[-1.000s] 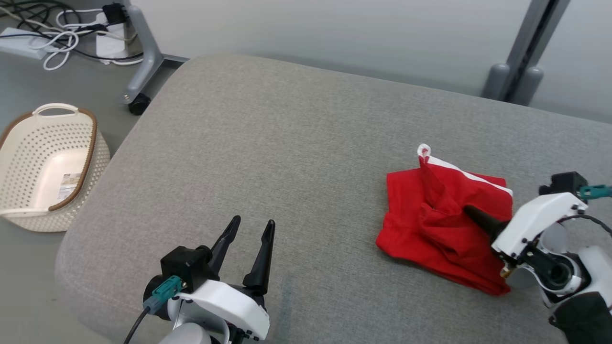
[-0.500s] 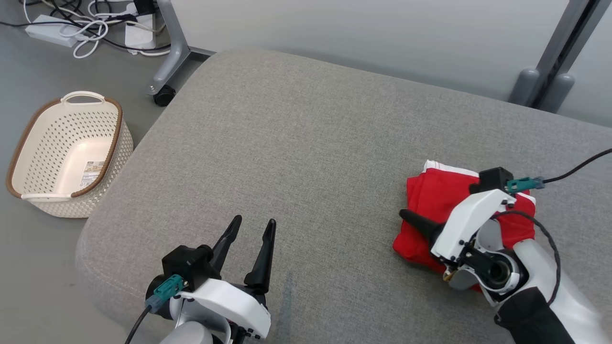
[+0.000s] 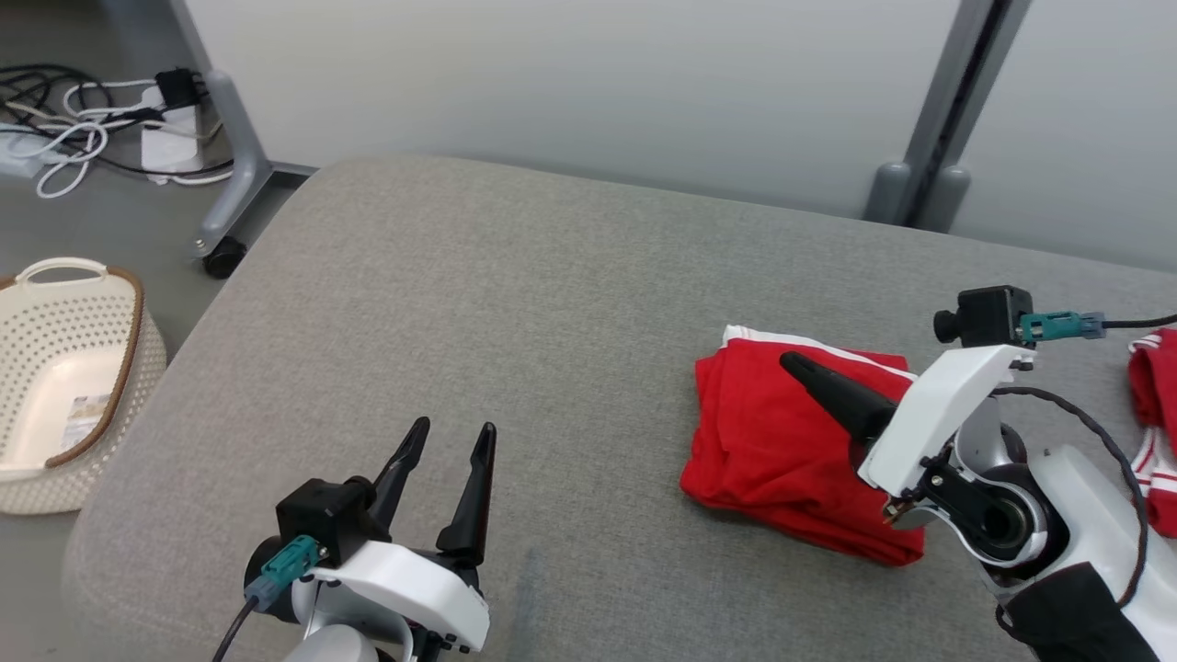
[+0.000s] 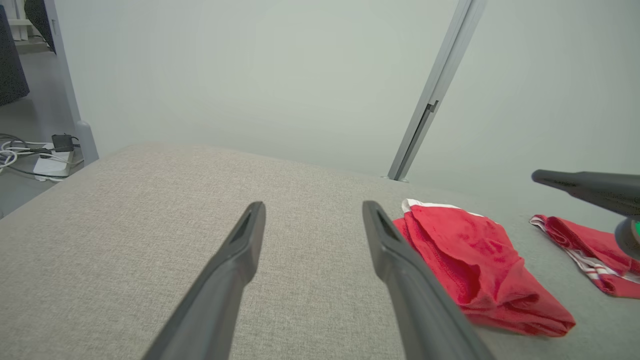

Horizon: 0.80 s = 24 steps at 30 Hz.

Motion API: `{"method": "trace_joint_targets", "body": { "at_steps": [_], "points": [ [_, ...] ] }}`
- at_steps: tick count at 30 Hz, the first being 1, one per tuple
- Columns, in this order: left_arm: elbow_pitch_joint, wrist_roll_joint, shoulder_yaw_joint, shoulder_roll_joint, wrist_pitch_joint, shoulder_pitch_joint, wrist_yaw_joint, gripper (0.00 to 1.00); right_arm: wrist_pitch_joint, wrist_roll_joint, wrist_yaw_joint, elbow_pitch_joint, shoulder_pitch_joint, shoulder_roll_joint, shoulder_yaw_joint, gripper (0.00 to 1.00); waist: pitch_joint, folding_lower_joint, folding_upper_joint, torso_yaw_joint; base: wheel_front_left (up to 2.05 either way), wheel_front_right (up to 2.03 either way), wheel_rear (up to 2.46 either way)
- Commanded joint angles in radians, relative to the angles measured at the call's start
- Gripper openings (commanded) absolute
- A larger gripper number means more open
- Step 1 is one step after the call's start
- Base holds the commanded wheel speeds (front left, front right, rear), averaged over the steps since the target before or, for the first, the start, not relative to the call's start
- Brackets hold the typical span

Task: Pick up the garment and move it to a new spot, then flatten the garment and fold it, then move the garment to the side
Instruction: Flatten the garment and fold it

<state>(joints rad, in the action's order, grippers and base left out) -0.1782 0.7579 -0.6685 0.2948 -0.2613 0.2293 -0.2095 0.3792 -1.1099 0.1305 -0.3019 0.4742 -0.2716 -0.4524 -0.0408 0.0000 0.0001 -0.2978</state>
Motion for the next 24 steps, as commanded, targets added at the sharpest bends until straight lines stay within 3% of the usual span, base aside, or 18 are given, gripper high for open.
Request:
{"method": "trace_joint_targets", "body": {
  "at_steps": [1,2,3,4,15,24],
  "points": [
    [0.003,-0.001,0.007,0.008,0.000,-0.013,-0.005,1.00,-0.011,0.010,0.001,0.023,-0.019,-0.017,0.006,0.24,0.033,0.0000,-0.0001,0.043,0.00,0.00,0.00],
    [0.007,0.000,0.010,0.013,0.000,-0.016,-0.009,1.00,-0.015,0.013,0.001,0.048,-0.026,-0.028,0.010,0.47,0.041,0.0000,-0.0001,0.057,0.00,0.00,0.00],
    [0.011,0.001,0.014,0.019,0.001,-0.019,-0.012,1.00,-0.020,0.018,0.001,0.070,-0.035,-0.040,0.014,0.84,0.048,0.0000,-0.0001,0.070,0.00,0.00,0.00],
    [0.015,0.002,0.017,0.026,0.001,-0.021,-0.013,1.00,-0.028,0.026,0.001,0.095,-0.045,-0.053,0.023,1.00,0.055,0.0000,-0.0001,0.082,0.00,0.00,0.00],
    [0.080,0.000,0.075,0.074,-0.001,-0.045,-0.055,1.00,-0.133,0.190,0.001,0.322,-0.215,-0.152,0.212,1.00,0.078,0.0000,-0.0001,0.197,0.00,0.00,0.00],
    [0.148,-0.038,0.162,0.120,-0.003,-0.093,-0.091,1.00,-0.267,0.369,0.001,0.419,-0.400,-0.109,0.409,1.00,0.056,0.0000,-0.0001,0.243,0.00,0.00,0.00]
  ]
}}
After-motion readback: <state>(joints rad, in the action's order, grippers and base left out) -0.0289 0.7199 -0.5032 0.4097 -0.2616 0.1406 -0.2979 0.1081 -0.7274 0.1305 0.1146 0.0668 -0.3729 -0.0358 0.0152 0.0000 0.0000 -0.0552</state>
